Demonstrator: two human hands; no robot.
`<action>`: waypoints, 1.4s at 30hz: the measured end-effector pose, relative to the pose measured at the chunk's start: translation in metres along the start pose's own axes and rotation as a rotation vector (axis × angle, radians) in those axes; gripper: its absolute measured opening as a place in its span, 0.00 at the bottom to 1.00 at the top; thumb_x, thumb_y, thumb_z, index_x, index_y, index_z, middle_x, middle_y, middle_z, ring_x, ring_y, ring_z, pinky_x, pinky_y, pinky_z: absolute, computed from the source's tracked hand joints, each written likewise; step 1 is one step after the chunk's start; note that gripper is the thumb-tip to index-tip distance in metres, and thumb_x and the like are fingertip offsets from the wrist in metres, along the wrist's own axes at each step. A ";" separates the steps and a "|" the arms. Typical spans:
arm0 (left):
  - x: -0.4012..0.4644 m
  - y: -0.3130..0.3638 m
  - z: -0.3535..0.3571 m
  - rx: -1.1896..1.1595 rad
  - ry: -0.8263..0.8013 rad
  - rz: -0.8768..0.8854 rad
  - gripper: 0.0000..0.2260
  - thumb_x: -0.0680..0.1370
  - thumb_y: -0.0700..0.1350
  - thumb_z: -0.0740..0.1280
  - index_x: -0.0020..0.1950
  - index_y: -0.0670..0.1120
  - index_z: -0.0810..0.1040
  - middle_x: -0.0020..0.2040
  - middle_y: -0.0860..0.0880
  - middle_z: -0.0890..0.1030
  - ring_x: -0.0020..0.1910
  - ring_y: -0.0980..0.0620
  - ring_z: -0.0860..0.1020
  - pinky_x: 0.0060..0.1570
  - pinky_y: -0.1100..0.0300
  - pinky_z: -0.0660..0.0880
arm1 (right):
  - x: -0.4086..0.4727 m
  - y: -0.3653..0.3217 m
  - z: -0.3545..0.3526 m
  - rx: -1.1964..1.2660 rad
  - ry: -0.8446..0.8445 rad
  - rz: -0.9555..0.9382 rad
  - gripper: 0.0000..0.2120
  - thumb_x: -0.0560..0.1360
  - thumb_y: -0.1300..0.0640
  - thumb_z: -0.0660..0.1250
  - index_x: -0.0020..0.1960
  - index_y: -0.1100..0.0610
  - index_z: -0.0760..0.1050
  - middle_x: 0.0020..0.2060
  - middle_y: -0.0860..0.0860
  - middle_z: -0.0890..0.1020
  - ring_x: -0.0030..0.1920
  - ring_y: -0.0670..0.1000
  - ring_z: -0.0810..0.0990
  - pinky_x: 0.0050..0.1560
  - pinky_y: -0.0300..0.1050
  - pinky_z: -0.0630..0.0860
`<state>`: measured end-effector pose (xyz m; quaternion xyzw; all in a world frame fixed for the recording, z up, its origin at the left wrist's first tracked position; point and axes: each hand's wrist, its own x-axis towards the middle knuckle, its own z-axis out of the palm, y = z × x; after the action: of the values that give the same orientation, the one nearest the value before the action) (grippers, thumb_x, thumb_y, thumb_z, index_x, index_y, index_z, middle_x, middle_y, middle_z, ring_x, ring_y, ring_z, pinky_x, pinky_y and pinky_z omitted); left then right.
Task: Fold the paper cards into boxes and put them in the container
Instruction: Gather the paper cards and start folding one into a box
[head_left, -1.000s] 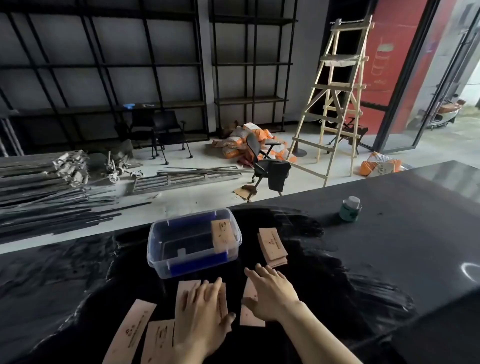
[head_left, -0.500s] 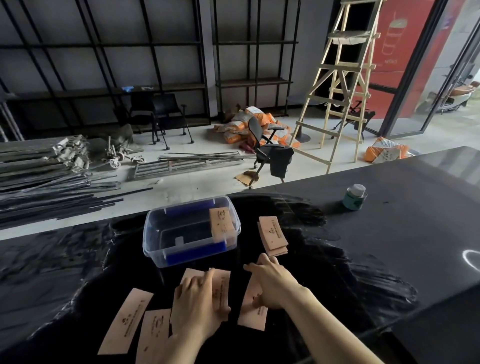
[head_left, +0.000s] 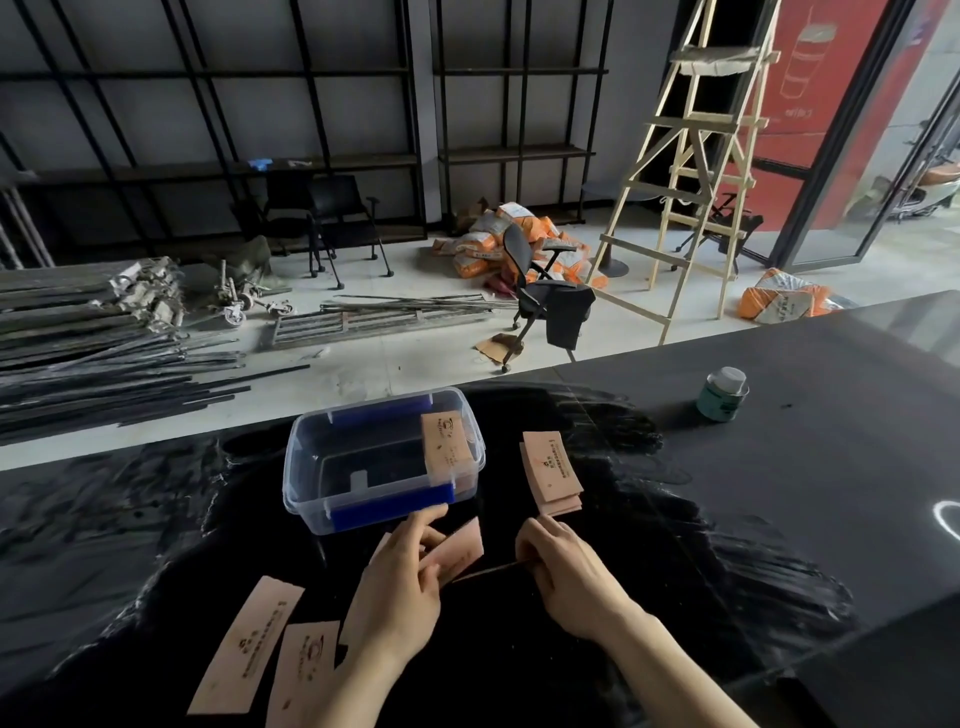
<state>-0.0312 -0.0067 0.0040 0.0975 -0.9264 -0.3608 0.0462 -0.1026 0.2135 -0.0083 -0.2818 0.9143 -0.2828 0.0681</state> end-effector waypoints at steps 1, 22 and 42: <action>0.003 0.000 0.001 -0.015 0.007 0.009 0.31 0.78 0.38 0.72 0.65 0.72 0.68 0.53 0.66 0.80 0.53 0.63 0.82 0.57 0.57 0.83 | 0.001 -0.001 0.000 0.017 0.012 0.007 0.12 0.72 0.65 0.62 0.47 0.48 0.69 0.47 0.46 0.77 0.46 0.49 0.74 0.43 0.45 0.72; -0.002 -0.021 -0.019 0.488 -0.060 -0.320 0.32 0.76 0.61 0.66 0.78 0.56 0.63 0.72 0.52 0.74 0.72 0.48 0.71 0.71 0.49 0.68 | 0.013 -0.011 0.023 -0.204 0.108 -0.083 0.19 0.79 0.57 0.65 0.68 0.48 0.69 0.59 0.48 0.74 0.58 0.51 0.76 0.52 0.42 0.73; 0.014 0.007 -0.012 -0.180 0.078 -0.054 0.13 0.82 0.41 0.67 0.55 0.61 0.75 0.54 0.61 0.83 0.52 0.65 0.82 0.54 0.64 0.82 | 0.025 -0.025 0.032 -0.130 0.079 -0.102 0.19 0.81 0.55 0.64 0.70 0.44 0.69 0.58 0.45 0.76 0.57 0.49 0.78 0.48 0.44 0.80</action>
<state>-0.0444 -0.0127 0.0180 0.1316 -0.8847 -0.4397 0.0810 -0.1026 0.1674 -0.0208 -0.3204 0.9171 -0.2371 -0.0011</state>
